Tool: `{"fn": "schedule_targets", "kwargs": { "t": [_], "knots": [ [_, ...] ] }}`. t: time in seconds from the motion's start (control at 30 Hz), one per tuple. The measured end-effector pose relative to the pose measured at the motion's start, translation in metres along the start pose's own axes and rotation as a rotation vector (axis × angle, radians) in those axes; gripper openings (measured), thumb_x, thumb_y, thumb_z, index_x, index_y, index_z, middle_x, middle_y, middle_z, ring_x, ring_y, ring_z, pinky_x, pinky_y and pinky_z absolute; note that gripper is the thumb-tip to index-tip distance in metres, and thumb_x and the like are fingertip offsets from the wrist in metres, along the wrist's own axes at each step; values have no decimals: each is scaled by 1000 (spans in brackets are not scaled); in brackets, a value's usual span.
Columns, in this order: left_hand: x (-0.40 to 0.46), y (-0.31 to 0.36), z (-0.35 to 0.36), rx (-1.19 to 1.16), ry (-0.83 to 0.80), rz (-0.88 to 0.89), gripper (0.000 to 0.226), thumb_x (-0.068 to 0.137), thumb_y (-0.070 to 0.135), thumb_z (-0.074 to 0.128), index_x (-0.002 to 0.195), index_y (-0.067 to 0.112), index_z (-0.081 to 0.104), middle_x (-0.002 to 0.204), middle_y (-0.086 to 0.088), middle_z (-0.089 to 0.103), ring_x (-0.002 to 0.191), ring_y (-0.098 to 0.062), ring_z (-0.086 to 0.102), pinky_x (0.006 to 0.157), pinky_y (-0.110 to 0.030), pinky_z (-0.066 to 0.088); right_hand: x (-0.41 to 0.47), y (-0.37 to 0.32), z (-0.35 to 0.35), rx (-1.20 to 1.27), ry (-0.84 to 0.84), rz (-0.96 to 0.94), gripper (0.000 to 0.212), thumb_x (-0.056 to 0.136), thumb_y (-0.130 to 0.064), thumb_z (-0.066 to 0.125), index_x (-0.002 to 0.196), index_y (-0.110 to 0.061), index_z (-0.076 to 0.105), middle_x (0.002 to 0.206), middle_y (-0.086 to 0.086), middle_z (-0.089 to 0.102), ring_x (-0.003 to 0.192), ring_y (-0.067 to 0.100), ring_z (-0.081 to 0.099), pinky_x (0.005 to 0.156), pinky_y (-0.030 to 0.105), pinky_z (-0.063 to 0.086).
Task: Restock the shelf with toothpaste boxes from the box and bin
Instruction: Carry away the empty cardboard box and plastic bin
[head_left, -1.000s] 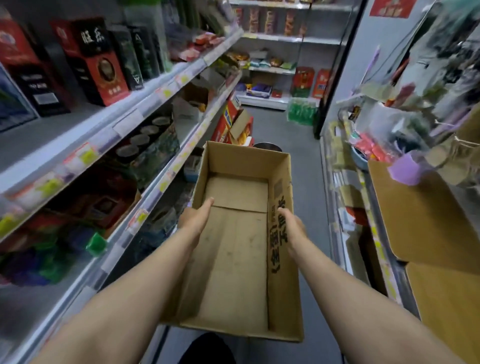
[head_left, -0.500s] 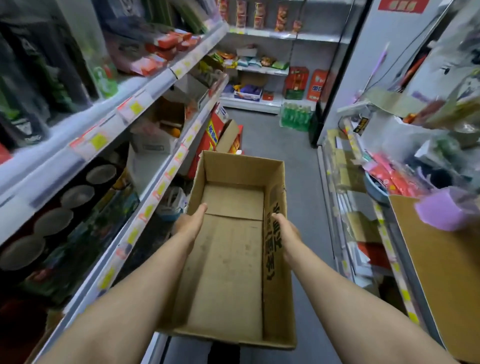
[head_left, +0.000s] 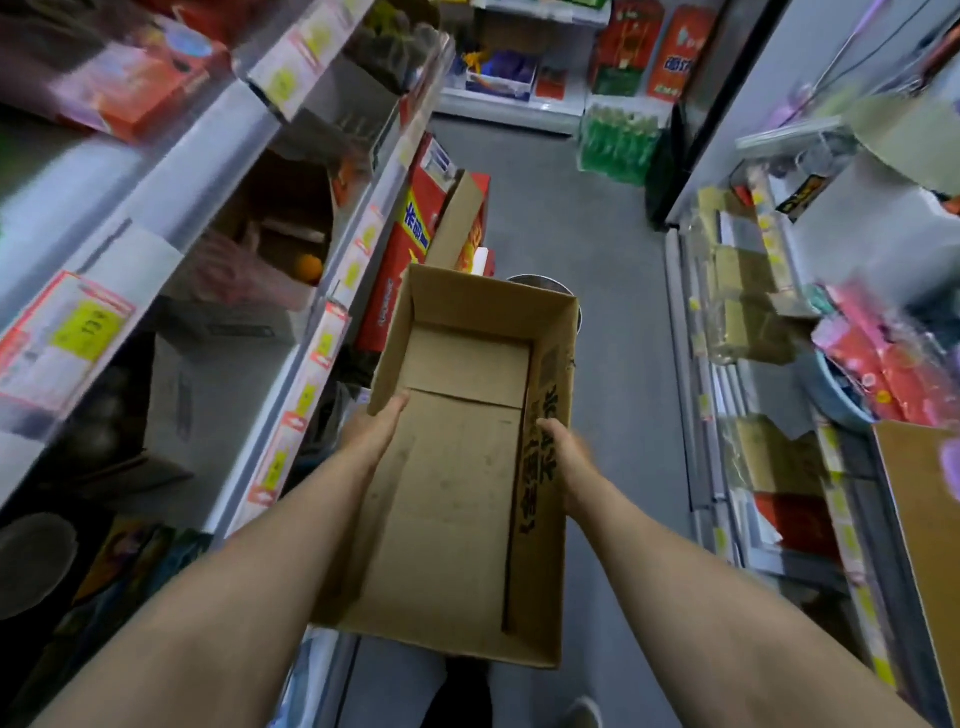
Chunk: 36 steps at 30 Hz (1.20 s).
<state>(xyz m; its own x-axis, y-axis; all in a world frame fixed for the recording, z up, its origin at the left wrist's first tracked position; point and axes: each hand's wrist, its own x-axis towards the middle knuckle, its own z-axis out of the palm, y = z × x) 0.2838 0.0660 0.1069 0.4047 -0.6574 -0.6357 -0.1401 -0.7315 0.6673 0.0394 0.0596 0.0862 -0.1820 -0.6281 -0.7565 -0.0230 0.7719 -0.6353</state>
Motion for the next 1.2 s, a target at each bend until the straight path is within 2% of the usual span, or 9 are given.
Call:
{"fn": "schedule_targets", "kwargs": {
  "t": [0.13, 0.3, 0.53, 0.63, 0.77, 0.87, 0.93, 1.03, 1.2],
  "knots": [
    [36, 4, 7, 15, 19, -22, 46, 97, 45, 58, 128, 11, 62, 115, -6, 60, 124, -30, 55, 84, -25, 34, 35, -6, 15, -9, -7, 57, 43, 89, -50, 64, 120, -23, 54, 113, 0, 55, 112, 28, 53, 93, 42, 44],
    [65, 2, 14, 51, -12, -65, 59, 98, 47, 55, 145, 12, 48, 150, -13, 47, 138, -33, 42, 107, -33, 34, 71, -2, 26, 5, -11, 71, 52, 83, -48, 68, 124, -18, 57, 113, 3, 64, 106, 26, 59, 95, 45, 50],
    [82, -17, 13, 44, -80, -110, 76, 90, 58, 58, 153, 20, 38, 156, -7, 40, 142, -30, 38, 114, -38, 32, 74, -5, 41, -110, 8, 80, 50, 91, -38, 65, 133, -13, 53, 120, 9, 63, 108, 31, 60, 99, 48, 50],
    [70, -6, 11, -23, -65, -116, 69, 93, 53, 57, 150, 18, 43, 154, -6, 44, 140, -29, 41, 112, -36, 33, 69, -16, 41, -135, 5, 63, 46, 94, -34, 63, 133, -10, 55, 115, 9, 63, 107, 30, 59, 95, 43, 49],
    [49, 8, 9, -134, -21, -102, 63, 97, 48, 57, 148, 12, 46, 151, -8, 46, 139, -28, 42, 109, -32, 33, 47, -39, 47, -203, -37, 2, 62, 92, -39, 66, 144, -12, 47, 140, 14, 54, 127, 36, 51, 108, 50, 43],
    [20, 18, -1, -228, 24, -97, 59, 96, 49, 58, 143, 15, 49, 128, 3, 51, 130, -27, 50, 94, -29, 37, 25, -57, 53, -268, -86, -68, 66, 90, -44, 66, 145, -14, 48, 147, 10, 49, 134, 33, 46, 109, 46, 41],
    [0, 19, -10, -301, 37, -87, 67, 82, 68, 62, 129, 21, 58, 123, 7, 56, 113, -24, 58, 96, -31, 42, 6, -71, 55, -297, -123, -125, 63, 89, -45, 65, 142, -14, 51, 143, 6, 52, 134, 32, 46, 103, 42, 40],
    [-7, -3, -27, -405, 122, 7, 102, 50, 90, 64, 132, 29, 59, 131, 0, 62, 113, -22, 61, 102, -46, 49, -27, -88, 58, -305, -228, -184, 52, 91, -43, 65, 134, -17, 55, 126, -1, 55, 126, 30, 50, 98, 37, 39],
    [-132, 6, -41, -677, 291, 80, 27, 91, 48, 68, 103, 25, 60, 112, 3, 60, 95, -9, 57, 76, -32, 55, -93, -94, 64, -352, -484, -337, 47, 89, -46, 67, 129, -23, 56, 136, 1, 56, 123, 25, 50, 103, 37, 38]
  ]
}}
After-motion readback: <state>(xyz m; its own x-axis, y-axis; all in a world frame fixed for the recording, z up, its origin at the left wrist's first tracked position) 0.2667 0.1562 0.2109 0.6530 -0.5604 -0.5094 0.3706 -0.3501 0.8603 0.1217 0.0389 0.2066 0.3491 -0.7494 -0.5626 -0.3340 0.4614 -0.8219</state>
